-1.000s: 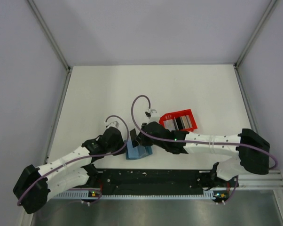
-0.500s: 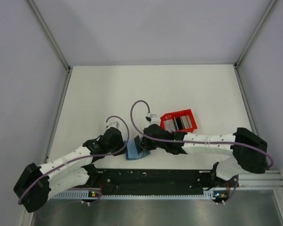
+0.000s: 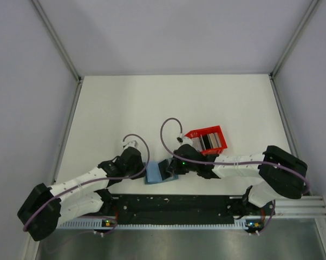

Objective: Put the credit cards into the card holder
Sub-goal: Insert the credit card into the card holder.

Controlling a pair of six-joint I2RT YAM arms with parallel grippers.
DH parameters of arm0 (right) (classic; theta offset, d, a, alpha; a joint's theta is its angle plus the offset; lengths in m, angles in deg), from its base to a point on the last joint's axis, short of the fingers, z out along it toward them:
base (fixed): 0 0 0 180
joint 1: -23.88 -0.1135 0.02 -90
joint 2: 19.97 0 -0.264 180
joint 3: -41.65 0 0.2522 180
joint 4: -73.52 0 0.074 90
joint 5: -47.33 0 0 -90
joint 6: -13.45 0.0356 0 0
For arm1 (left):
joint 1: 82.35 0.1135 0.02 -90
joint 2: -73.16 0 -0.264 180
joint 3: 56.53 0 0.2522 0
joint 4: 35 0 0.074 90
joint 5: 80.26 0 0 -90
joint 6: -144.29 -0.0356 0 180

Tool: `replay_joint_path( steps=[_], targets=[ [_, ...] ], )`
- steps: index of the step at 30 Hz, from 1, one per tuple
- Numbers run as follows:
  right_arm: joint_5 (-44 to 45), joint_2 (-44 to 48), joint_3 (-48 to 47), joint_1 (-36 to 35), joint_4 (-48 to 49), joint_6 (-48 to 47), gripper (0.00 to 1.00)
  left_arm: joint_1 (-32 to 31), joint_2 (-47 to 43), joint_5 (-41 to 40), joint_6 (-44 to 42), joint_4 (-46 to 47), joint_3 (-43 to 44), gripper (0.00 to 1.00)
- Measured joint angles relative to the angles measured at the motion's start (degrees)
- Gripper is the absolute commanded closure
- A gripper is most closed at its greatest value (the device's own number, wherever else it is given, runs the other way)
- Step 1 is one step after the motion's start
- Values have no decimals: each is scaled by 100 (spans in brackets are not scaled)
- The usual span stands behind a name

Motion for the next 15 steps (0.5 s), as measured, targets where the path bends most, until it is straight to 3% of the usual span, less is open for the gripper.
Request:
replay_joint_path(
  steps=[6, 15],
  targets=[
    [-404, -116, 498, 114, 1104, 256, 100, 0, 76, 0, 20, 105, 0, 100],
    [-564, -393, 570, 186, 1670, 492, 100, 0, 116, -2, 42, 107, 0, 100]
  ],
)
